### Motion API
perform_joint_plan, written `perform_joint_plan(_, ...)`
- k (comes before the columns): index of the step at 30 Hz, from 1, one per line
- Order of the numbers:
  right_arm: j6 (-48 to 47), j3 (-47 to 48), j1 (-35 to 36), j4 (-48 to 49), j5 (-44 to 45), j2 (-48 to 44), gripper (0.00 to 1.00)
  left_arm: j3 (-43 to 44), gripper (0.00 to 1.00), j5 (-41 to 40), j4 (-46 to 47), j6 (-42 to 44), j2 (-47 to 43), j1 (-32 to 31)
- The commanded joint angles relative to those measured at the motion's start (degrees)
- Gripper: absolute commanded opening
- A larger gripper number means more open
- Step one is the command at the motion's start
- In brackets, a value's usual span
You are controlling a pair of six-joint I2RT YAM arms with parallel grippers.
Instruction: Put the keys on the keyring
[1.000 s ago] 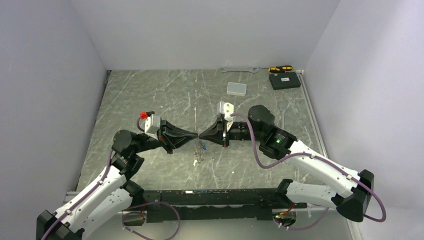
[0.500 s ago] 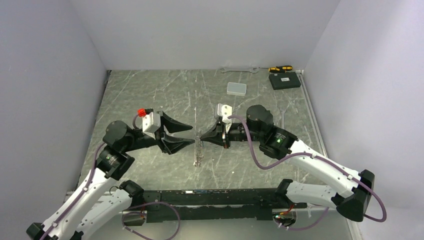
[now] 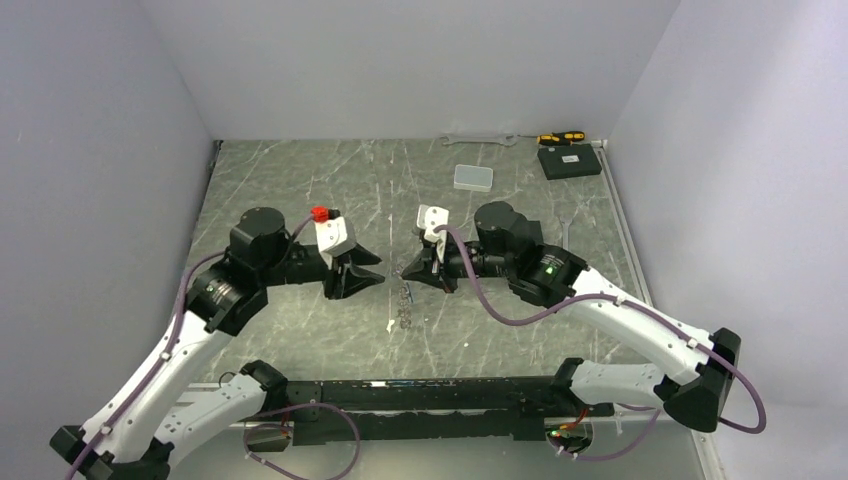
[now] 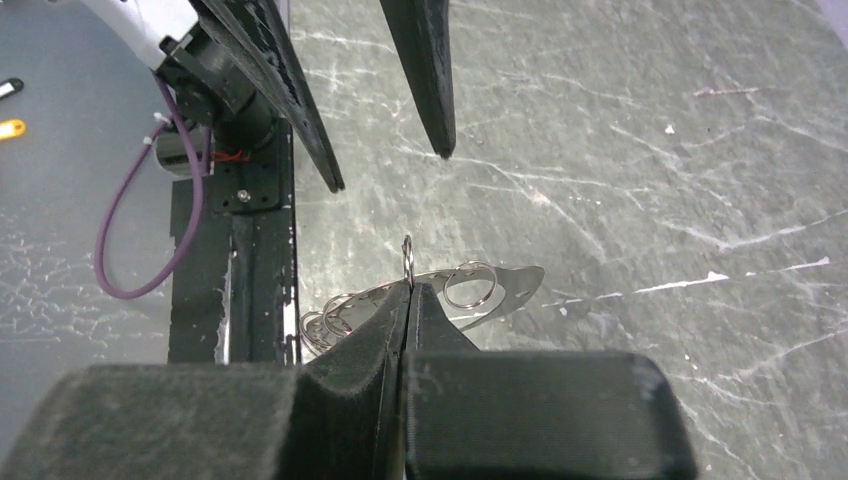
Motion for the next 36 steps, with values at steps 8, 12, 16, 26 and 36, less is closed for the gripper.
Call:
perform_joint_plan(8,-2.4,3.4,1.5,-0.9,2.2,1.0,0.0,3.1,0.39,6.3,-1.9,4.3,6.4,0.0)
perform_joint_plan(12,-2.4,3.2,1.5,-0.6,2.4,1.0,0.0,2.9,0.35,7.9,-1.0,4.4,8.0,0.0)
perform_joint_plan(16,-2.5,3.1,1.6,-0.7,2.5,0.9,0.0,2.5,0.29,8.4,0.3,4.0,9.0,-0.3)
perform_joint_plan(26,-2.9,3.4,1.8,-1.0,2.5,1.4,0.0,2.8,0.22,8.3,1.5,3.9,11.1,-1.6)
perform_joint_plan(36,-3.0,3.5,2.1,-1.3,2.2,1.4,0.0,3.1,0.11,6.0,0.9,5.1,12.3,-3.5)
